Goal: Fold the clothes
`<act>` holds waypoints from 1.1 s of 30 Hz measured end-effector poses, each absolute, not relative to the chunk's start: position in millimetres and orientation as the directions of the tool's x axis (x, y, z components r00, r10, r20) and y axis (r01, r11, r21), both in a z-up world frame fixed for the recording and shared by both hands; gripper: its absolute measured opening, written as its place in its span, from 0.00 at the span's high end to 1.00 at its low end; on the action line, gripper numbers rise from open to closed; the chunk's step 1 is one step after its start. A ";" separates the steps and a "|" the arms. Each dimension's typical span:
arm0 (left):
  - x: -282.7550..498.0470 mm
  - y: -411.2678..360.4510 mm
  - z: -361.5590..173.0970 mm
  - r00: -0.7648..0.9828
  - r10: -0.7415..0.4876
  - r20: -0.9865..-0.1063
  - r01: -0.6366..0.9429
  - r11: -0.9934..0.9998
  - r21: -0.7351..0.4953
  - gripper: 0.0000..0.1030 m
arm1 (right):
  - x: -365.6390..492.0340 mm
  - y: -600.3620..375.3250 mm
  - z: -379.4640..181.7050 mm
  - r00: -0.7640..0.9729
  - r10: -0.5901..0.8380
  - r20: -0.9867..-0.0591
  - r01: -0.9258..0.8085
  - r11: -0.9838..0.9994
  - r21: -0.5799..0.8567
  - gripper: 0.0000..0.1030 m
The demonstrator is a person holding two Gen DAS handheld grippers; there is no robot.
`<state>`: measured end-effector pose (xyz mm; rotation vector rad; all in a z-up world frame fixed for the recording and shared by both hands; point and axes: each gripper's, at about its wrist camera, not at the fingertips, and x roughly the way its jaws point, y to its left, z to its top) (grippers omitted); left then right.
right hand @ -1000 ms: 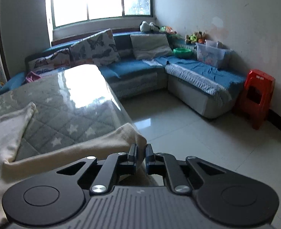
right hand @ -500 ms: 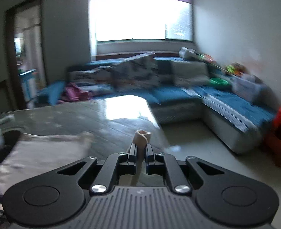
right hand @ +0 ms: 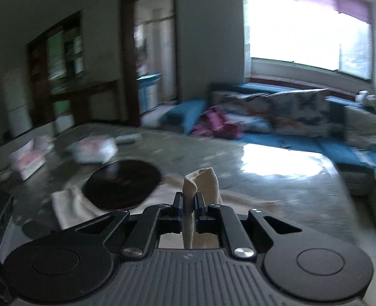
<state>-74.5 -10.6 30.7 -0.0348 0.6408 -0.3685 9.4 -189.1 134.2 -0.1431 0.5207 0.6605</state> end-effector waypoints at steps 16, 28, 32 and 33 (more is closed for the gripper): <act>-94.1 25.9 33.1 0.769 -0.274 -0.578 0.215 0.962 -0.169 0.66 | -15.7 -120.2 61.9 0.381 0.637 -0.670 -0.788 0.602 0.125 0.81; -79.1 2.3 33.0 0.747 -0.285 -0.601 0.255 0.957 -0.137 0.70 | -9.9 -230.3 30.2 0.529 0.431 -0.731 -0.545 0.833 0.097 0.81; -78.0 -3.5 33.6 0.755 -0.257 -0.603 0.253 0.963 -0.092 0.94 | -10.9 -244.3 28.9 0.539 0.437 -0.720 -0.531 0.840 0.112 0.82; -78.8 -3.6 36.4 0.763 -0.257 -0.593 0.256 0.963 -0.088 0.96 | -10.7 -245.0 30.7 0.541 0.438 -0.718 -0.532 0.840 0.111 0.82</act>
